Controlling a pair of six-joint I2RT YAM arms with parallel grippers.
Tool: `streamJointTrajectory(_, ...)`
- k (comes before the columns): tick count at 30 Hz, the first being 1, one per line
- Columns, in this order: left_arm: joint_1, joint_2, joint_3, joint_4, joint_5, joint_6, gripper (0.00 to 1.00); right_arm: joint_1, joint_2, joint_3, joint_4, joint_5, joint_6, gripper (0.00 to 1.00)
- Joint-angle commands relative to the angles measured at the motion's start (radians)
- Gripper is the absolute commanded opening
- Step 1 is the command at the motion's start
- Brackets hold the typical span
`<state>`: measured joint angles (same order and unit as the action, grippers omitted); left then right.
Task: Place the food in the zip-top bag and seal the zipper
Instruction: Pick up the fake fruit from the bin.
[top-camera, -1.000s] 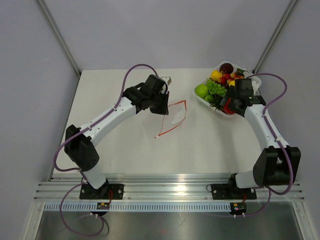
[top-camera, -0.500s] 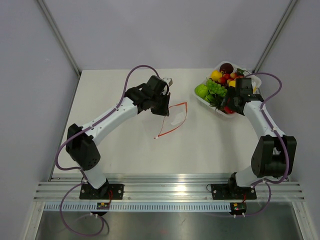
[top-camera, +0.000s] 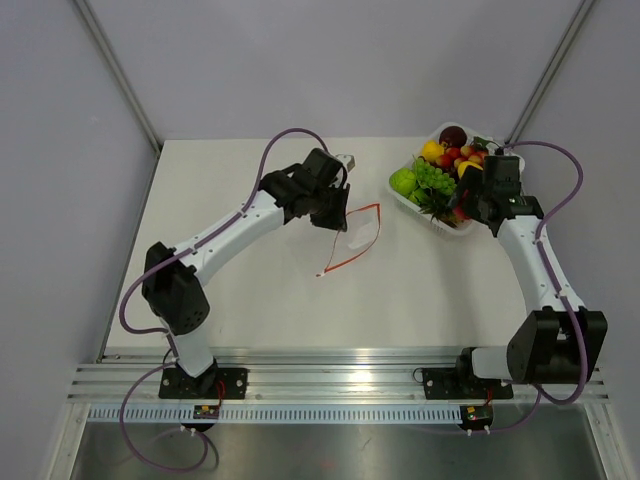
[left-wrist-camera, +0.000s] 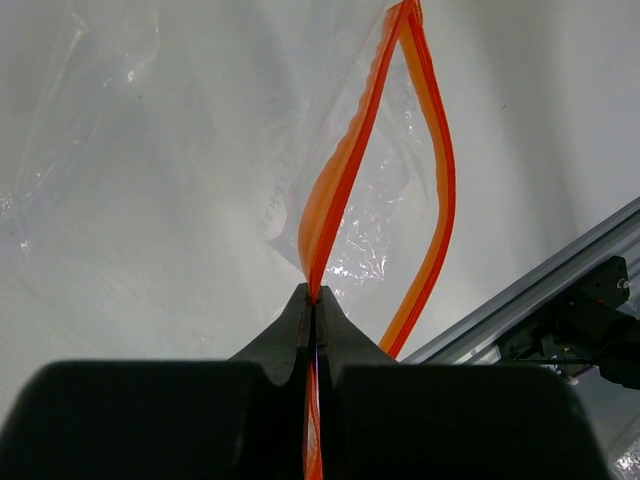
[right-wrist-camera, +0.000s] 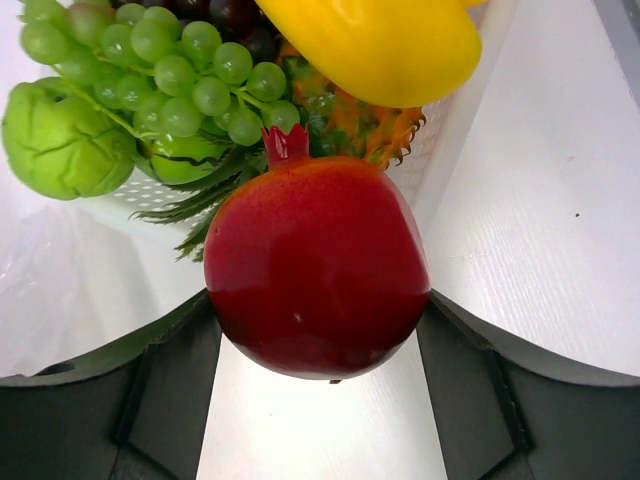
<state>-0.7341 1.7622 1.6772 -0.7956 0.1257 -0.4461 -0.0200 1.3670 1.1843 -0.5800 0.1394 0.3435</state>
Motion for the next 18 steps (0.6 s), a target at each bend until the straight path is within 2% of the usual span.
streamJointTrajectory(1, -0.019, 0.028, 0.096, 0.016, 0.045, -0.012, 0.00, -0.005, -0.071, 0.004, -0.032, -0.035, -0.015, 0.50)
streamJointTrajectory(6, -0.037, 0.098, 0.176, 0.010, 0.063, -0.020, 0.00, -0.005, -0.115, 0.044, -0.066, -0.113, -0.026, 0.50)
streamJointTrajectory(14, -0.051, 0.148, 0.263, -0.008, 0.089, -0.031, 0.00, 0.003, -0.195, 0.126, -0.089, -0.375, 0.026, 0.50)
streamJointTrajectory(16, -0.051, 0.157, 0.285, -0.016, 0.092, -0.032, 0.00, 0.015, -0.210, 0.129, -0.080, -0.435, 0.048, 0.50)
streamJointTrajectory(18, -0.051, 0.163, 0.292, -0.019, 0.101, -0.040, 0.00, 0.084, -0.224, 0.132, -0.069, -0.445, 0.068, 0.50)
